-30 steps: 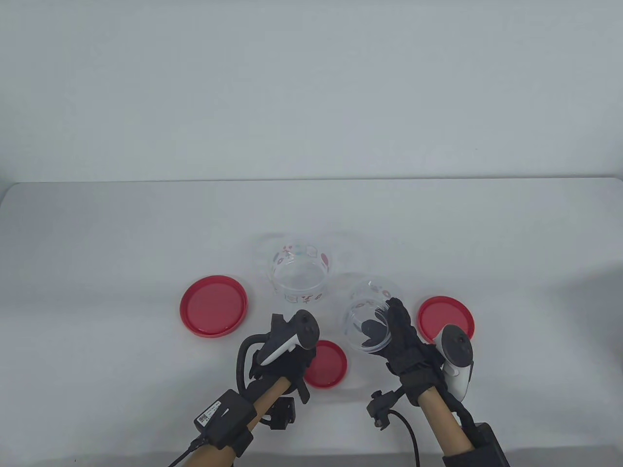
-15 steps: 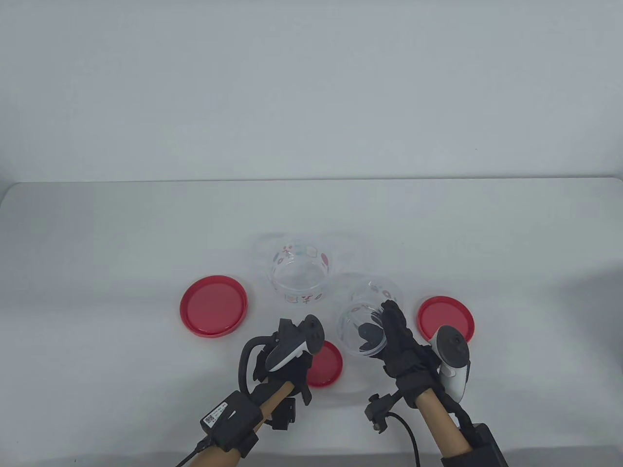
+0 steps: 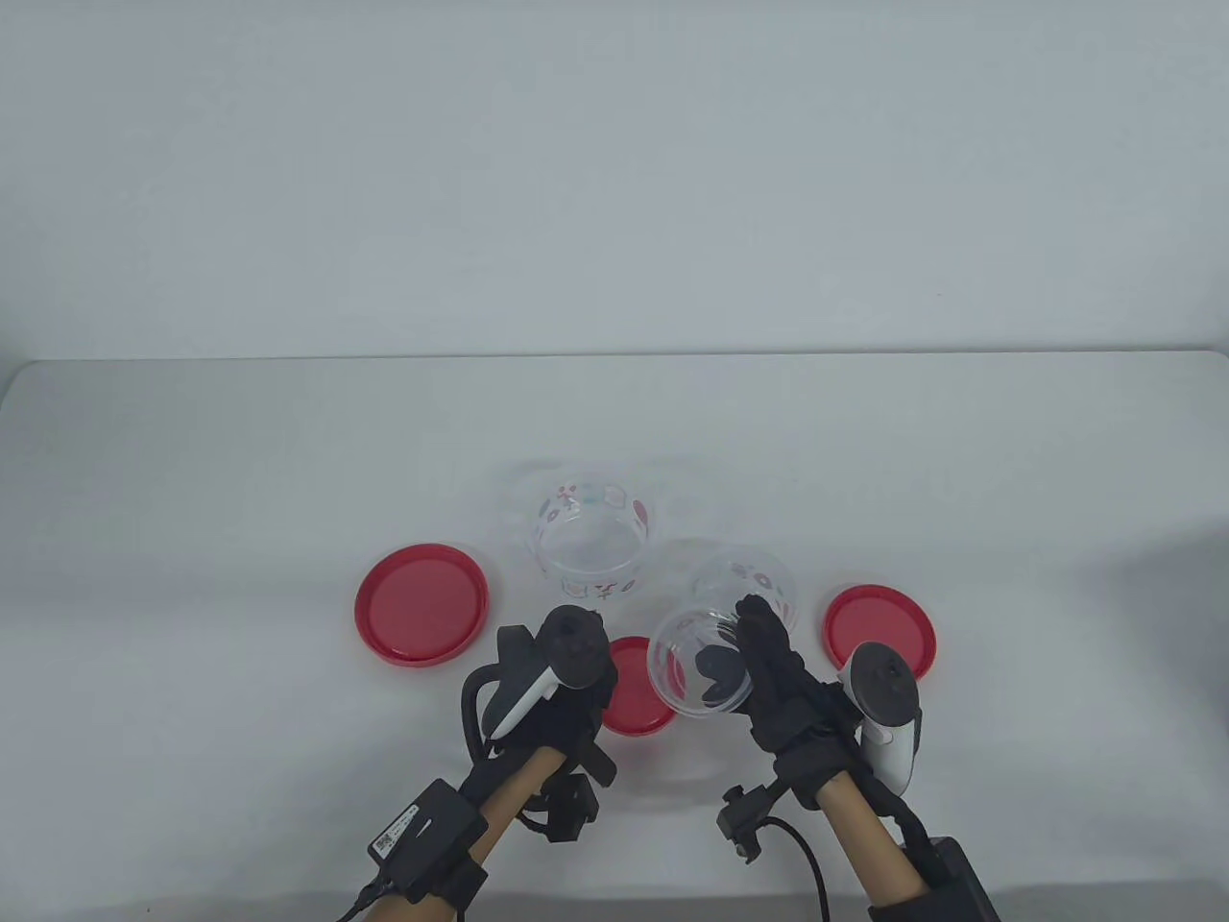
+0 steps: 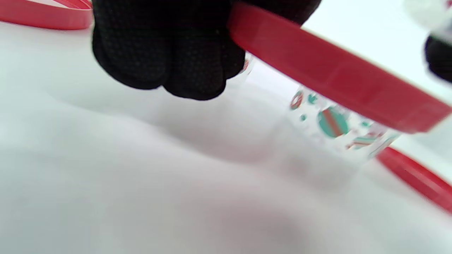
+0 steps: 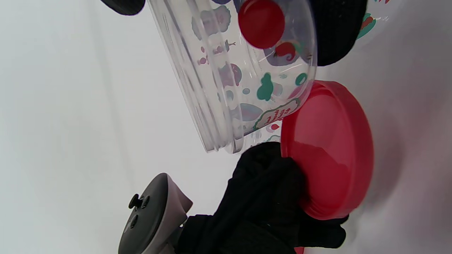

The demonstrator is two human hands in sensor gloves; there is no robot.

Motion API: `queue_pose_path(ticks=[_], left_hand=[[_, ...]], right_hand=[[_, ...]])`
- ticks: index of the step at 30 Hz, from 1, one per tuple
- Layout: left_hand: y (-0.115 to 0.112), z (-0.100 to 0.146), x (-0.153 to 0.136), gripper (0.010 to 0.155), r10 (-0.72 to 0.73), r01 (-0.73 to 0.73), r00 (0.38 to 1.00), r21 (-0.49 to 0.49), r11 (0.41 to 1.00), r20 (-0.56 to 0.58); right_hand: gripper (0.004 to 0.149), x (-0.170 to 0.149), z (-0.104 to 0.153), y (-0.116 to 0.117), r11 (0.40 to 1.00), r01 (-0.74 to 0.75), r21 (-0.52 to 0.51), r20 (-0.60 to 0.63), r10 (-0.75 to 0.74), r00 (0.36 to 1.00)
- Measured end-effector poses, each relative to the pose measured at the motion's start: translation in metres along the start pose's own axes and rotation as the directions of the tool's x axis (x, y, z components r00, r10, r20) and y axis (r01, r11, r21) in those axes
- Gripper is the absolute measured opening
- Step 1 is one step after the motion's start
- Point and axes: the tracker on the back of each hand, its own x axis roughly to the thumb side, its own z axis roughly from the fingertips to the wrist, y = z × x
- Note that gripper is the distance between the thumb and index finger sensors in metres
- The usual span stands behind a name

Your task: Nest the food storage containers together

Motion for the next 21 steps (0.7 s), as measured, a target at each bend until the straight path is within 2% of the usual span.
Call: queue_pose_path(ticks=[4,7,11,17,21], left_hand=[[0.010,0.006,0.001,0.063,0.132,-0.134,0.991,0.050,0.990,0.032],[0.017,0.009,0.000,0.054,0.209,-0.214,0.976,0.078,0.974,0.061],[0.021,0.014,0.001,0.053,0.322,-0.333,0.939,0.075,0.940,0.122],[0.020,0.024,0.012,0.055,0.354,-0.378,0.906,0.071,0.923,0.233],[0.017,0.033,0.025,0.055,0.385,-0.421,0.854,0.032,0.906,0.351]], right_hand=[[0.074,0.000,0.001,0.003,0.999,-0.047,0.004,0.002,0.047,0.999],[0.074,0.000,0.000,0.003,0.998,-0.066,0.002,0.002,0.066,0.998],[0.074,-0.001,0.000,0.005,0.997,-0.070,0.012,-0.008,0.071,0.997],[0.074,-0.001,0.002,0.007,0.996,-0.094,0.013,-0.011,0.094,0.996],[0.074,-0.004,0.002,0.006,0.997,-0.073,0.002,-0.022,0.073,0.997]])
